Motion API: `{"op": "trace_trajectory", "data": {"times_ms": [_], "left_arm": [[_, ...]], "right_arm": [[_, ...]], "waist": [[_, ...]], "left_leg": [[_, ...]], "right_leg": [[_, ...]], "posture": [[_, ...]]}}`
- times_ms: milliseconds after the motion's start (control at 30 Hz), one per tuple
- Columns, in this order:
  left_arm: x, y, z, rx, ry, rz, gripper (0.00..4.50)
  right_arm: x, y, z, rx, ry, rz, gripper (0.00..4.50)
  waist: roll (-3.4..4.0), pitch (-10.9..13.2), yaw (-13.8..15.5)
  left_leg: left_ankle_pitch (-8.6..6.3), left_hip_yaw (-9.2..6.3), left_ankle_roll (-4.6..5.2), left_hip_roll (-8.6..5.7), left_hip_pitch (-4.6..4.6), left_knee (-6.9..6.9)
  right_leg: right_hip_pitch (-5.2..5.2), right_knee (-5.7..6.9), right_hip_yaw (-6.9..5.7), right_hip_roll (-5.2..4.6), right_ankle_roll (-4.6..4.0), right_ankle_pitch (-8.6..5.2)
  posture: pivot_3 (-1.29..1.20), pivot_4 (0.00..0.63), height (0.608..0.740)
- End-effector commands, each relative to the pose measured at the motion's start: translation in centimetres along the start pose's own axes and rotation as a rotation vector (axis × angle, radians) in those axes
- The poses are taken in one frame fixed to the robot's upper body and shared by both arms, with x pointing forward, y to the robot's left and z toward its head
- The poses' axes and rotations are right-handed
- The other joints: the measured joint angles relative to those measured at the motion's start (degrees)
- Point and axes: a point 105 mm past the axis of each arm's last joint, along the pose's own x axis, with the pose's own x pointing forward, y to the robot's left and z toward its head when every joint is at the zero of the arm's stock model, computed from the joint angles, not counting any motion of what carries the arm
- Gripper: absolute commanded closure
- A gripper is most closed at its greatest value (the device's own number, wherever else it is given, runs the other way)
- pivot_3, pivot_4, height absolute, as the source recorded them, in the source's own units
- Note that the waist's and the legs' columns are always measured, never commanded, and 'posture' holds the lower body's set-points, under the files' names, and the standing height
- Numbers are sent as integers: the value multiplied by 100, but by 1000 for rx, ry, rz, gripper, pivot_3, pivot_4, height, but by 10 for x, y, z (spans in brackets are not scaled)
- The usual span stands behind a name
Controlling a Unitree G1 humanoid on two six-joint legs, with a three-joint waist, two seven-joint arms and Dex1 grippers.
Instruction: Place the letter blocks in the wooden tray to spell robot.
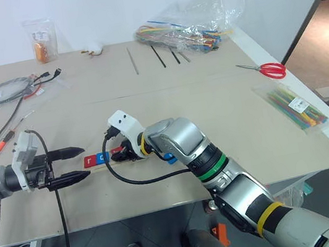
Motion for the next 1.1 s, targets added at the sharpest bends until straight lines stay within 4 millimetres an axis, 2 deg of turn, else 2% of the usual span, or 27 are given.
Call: {"op": "trace_trajectory", "data": {"times_ms": [33,100,167,200,233,267,400,467,600,700,800,900,967,1100], "left_arm": [[-4,0,8,32,-8,3,0],[-5,0,8,31,-9,8,0],[-5,-1,7,29,-10,12,0],[-6,-1,7,28,-11,14,0],[-6,-1,7,28,-11,15,0],[-5,-1,6,27,-12,16,0],[-4,-2,6,25,-18,17,0],[-4,-1,5,25,-20,16,0],[-2,-2,3,26,-20,12,0],[1,-3,4,27,-27,2,0],[7,-8,9,39,-44,-28,0],[16,-16,17,67,-59,-70,0],[18,-20,19,75,-60,-83,0],[21,-27,25,87,-68,-106,0]], "right_arm": [[-3,5,18,-33,-59,6,2736],[-3,5,19,-37,-66,2,1642],[-3,6,22,-37,-85,14,1071],[-3,7,24,-36,-93,19,953],[-2,8,25,-33,-99,25,296],[-2,8,26,-31,-102,28,19],[-5,9,29,-19,-101,66,19],[-11,3,34,-22,-113,72,19],[-41,-7,58,-78,-214,128,19],[-60,-14,60,-122,-247,152,19],[-76,-23,50,-145,-250,148,19],[-102,-37,31,-173,-255,134,19],[-113,-40,23,-186,-255,133,19],[-146,-61,-8,-224,-217,100,19]], "waist": [[0,0,0],[0,0,0],[0,0,-1],[0,0,0],[0,0,0],[0,0,0],[0,0,1],[0,0,1],[0,0,3],[-1,0,12],[-1,0,10],[-1,0,14],[0,0,20],[1,1,13]], "left_leg": [[0,0,0,0,0,0],[0,0,0,0,0,0],[0,0,0,0,0,0],[0,0,0,0,0,0],[0,-2,0,0,-1,0],[0,-2,0,0,-1,0],[0,-3,0,0,-1,0],[0,-3,0,0,-1,0],[0,-3,0,0,-3,3],[0,-4,0,-1,-4,2],[0,-5,0,-1,-5,1],[0,-7,0,-1,-7,1],[0,-6,0,-3,-8,2],[0,-5,0,-6,-6,4]], "right_leg": [[0,0,0,0,0,0],[0,0,0,0,0,0],[0,0,0,0,0,0],[0,0,0,0,0,0],[0,0,-2,0,0,0],[0,0,-2,0,0,0],[0,0,-3,0,0,0],[0,0,-3,0,0,0],[1,0,-5,-1,0,0],[1,-1,-6,-2,1,-1],[1,-1,-7,-2,1,-4],[1,-1,-9,-2,1,-5],[1,-2,-9,-5,2,-6],[2,-1,-6,-5,4,-4]], "posture": [[0,150,740],[0,150,740],[0,150,740],[0,150,740],[0,150,740],[0,150,740],[0,150,740],[0,150,740],[0,150,740],[0,150,740],[0,150,740],[0,150,740],[0,150,740],[0,150,740]]}}
